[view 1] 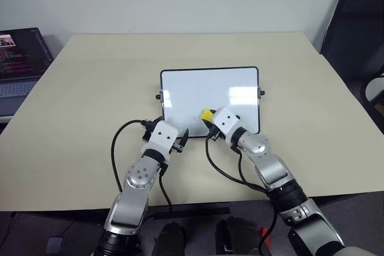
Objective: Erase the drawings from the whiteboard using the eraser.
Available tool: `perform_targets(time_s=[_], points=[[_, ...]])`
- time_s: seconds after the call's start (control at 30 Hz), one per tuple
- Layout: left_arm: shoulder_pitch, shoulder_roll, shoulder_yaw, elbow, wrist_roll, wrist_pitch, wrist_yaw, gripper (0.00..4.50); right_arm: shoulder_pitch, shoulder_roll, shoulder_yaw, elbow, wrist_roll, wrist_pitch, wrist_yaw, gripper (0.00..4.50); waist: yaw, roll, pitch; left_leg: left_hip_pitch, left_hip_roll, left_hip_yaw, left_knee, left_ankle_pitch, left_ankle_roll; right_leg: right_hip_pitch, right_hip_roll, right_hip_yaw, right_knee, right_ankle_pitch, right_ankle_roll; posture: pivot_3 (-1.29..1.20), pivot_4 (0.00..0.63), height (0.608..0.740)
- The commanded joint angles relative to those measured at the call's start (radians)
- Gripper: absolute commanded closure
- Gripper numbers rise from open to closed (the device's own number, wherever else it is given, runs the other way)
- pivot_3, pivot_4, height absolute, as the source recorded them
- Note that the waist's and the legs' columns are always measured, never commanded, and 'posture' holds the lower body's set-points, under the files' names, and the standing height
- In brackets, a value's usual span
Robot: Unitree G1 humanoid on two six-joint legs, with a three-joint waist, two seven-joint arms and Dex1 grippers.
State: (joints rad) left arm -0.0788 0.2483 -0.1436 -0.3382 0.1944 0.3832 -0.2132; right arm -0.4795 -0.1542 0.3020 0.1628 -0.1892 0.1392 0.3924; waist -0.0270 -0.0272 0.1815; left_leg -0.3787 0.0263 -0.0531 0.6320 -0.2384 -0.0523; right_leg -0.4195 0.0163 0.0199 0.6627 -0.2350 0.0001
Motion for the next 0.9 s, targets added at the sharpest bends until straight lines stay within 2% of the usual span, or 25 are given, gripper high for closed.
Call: perform_targets(time_s=[0.03,0.4,0.6,0.77,0.9], points=[[-0.018,-0.001,-0.003,-0.009,-0.002,-0.022,-0.005,0.0,-0.005,0.012,-0.021,-0.014,0.03,-0.03,0.001,3.22,-0.001,0.0,0.0,0.0,0.0,0.0,0.0,0.0,0.0,0.0,0.0,0.0,0.0,0.0,0.0,0.0,0.15,0.74],[0.0,0.0,0.001,-0.027,0.0,-0.019,0.0,0.0,-0.085,0.124,0.018,0.106,0.033,-0.142,-0.008,3.22,-0.005,0.0,0.0,-0.001,0.001,0.0,-0.002,0.0,0.0,-0.002,0.0,0.0,-0.001,0.0,0.0,0.0,0.15,0.74],[0.009,0.001,0.01,-0.041,0.002,-0.012,0.005,0.0,-0.094,0.123,0.051,0.146,0.008,-0.177,0.011,3.22,-0.004,0.0,0.0,-0.002,0.0,0.001,-0.001,0.0,0.0,-0.002,0.0,0.0,-0.002,0.0,0.0,0.0,0.15,0.74],[0.006,0.001,0.013,-0.045,0.006,-0.005,0.011,0.0,-0.115,0.083,0.107,0.2,-0.079,-0.157,0.011,3.22,-0.005,0.0,0.0,-0.001,0.001,0.0,-0.002,0.0,0.0,-0.002,0.0,0.0,-0.001,0.0,0.0,0.0,0.15,0.74],[0.004,-0.002,0.012,-0.049,0.008,0.0,0.015,0.0,-0.126,0.058,0.103,0.209,-0.112,-0.14,-0.012,3.22,-0.005,0.0,0.0,0.0,0.001,0.0,-0.001,0.0,0.0,-0.001,0.0,0.0,0.0,0.0,0.0,0.0,0.15,0.74]])
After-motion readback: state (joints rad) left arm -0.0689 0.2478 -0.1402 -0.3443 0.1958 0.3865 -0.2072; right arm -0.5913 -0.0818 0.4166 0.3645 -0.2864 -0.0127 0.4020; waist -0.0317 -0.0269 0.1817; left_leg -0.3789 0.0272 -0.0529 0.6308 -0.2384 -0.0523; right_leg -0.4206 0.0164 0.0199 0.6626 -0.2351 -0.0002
